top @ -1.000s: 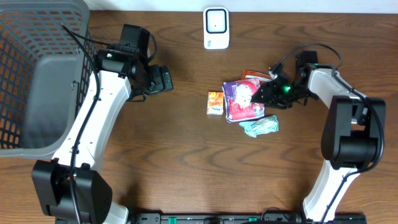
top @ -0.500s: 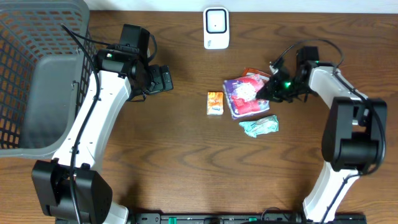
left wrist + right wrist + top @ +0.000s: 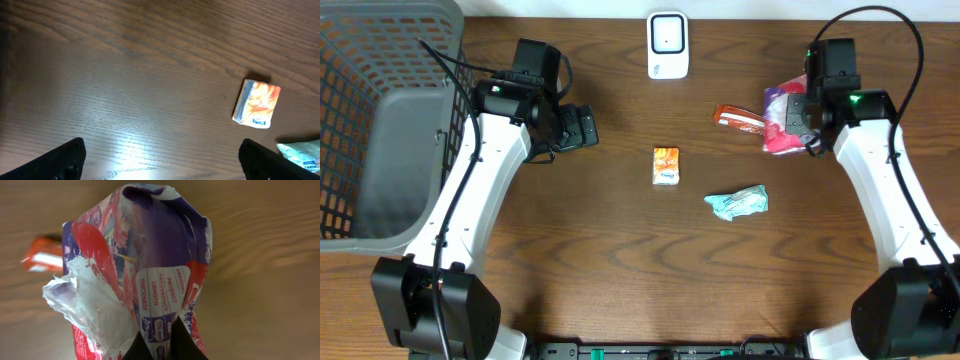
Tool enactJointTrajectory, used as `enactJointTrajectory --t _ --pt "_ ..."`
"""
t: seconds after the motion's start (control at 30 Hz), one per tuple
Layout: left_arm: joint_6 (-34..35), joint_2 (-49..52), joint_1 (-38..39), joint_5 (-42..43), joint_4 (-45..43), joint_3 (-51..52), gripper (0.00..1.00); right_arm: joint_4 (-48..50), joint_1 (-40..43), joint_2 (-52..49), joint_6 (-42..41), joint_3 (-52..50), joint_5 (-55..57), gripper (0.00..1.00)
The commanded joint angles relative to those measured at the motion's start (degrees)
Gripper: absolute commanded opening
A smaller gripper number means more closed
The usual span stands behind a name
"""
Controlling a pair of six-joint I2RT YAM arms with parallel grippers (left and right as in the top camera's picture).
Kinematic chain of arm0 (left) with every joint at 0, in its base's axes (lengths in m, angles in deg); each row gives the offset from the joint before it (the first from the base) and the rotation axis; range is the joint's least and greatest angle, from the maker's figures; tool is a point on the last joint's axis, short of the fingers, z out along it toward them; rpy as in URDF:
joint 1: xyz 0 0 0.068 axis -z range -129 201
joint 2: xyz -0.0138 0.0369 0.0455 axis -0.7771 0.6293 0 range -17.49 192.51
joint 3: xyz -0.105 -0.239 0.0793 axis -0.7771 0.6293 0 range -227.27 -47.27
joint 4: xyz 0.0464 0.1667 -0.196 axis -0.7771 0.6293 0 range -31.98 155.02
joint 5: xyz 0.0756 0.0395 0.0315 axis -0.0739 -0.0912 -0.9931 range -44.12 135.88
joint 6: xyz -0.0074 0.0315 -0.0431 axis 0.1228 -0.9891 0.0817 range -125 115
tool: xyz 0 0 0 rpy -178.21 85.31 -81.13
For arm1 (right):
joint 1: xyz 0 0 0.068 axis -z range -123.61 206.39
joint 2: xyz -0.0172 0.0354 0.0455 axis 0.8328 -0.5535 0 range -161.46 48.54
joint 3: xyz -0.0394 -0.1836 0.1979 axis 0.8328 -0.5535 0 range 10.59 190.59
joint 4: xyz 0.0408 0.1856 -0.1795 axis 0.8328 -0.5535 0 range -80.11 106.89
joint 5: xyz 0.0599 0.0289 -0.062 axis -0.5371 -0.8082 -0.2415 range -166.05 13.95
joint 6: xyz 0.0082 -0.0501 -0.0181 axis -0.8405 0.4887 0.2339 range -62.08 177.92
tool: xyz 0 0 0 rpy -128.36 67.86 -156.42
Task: Scan the item barcode
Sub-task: 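Carry the pink pack rightward and lower it onto the table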
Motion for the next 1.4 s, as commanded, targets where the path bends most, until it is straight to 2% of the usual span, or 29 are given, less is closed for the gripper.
enactJointTrajectory --t 0.0,0.13,0.3,0.53,0.57,0.6,0.67,0.73,0.8,0.9,0.97,1.03,1.1,1.27,1.37 --pt "-1.0 0.3 -0.1 -0.5 0.3 0.4 0.98 -0.3 -1.7 1.7 -2.1 0.7 23.2 0.01" --pt "-1.0 0.3 -0.1 -0.5 0.3 0.4 0.98 -0.3 -1.5 0.5 -6.6 -1.8 34.3 0.01" --pt "-1.0 0.3 -0.1 -0.5 0.3 0.4 0.98 0.4 1.3 -2.5 -12.0 -6.2 41.0 0.01" --pt "-1.0 0.3 -0.1 -0.5 0.3 0.4 0.98 0.5 2.9 -10.4 -15.7 -8.6 41.8 0.02" --pt "-1.0 0.3 -0.1 -0.5 0.3 0.4 0.98 0.4 3.1 -12.0 -16.1 -8.7 41.9 0.04" --pt "-1.0 0.3 -0.1 -0.5 0.3 0.4 0.98 0.4 3.1 -13.7 -16.1 -8.7 41.7 0.1" --pt "-1.0 0.3 -0.1 -0.5 0.3 0.4 0.98 0.5 2.5 -15.3 -16.1 -8.7 39.6 0.22" --pt "-1.0 0.3 -0.1 -0.5 0.3 0.4 0.98 0.7 1.2 -15.7 -16.0 -8.7 35.3 0.23" --pt "-1.0 0.3 -0.1 -0.5 0.3 0.4 0.98 1.0 -0.2 -15.5 -16.0 -8.4 31.6 0.31" --pt "-1.0 0.3 -0.1 -0.5 0.3 0.4 0.98 0.8 -2.1 -14.8 -14.4 -6.2 25.7 0.31" --pt "-1.0 0.3 -0.1 -0.5 0.3 0.4 0.98 0.7 -3.5 -14.1 -9.9 -3.6 19.6 0.35" --pt "-1.0 0.3 -0.1 -0.5 0.3 0.4 0.98 -0.7 -4.6 -13.7 -6.2 -0.4 15.2 0.44" --pt "-1.0 0.3 -0.1 -0.5 0.3 0.4 0.98 -3.6 -5.4 -13.7 -5.9 3.0 14.7 0.44" --pt "-1.0 0.3 -0.1 -0.5 0.3 0.4 0.98 -8.7 -4.1 -13.7 -5.9 9.1 14.4 0.53" --pt "-1.0 0.3 -0.1 -0.5 0.3 0.4 0.98 -9.5 -2.3 -13.7 -5.1 9.6 10.4 0.57"
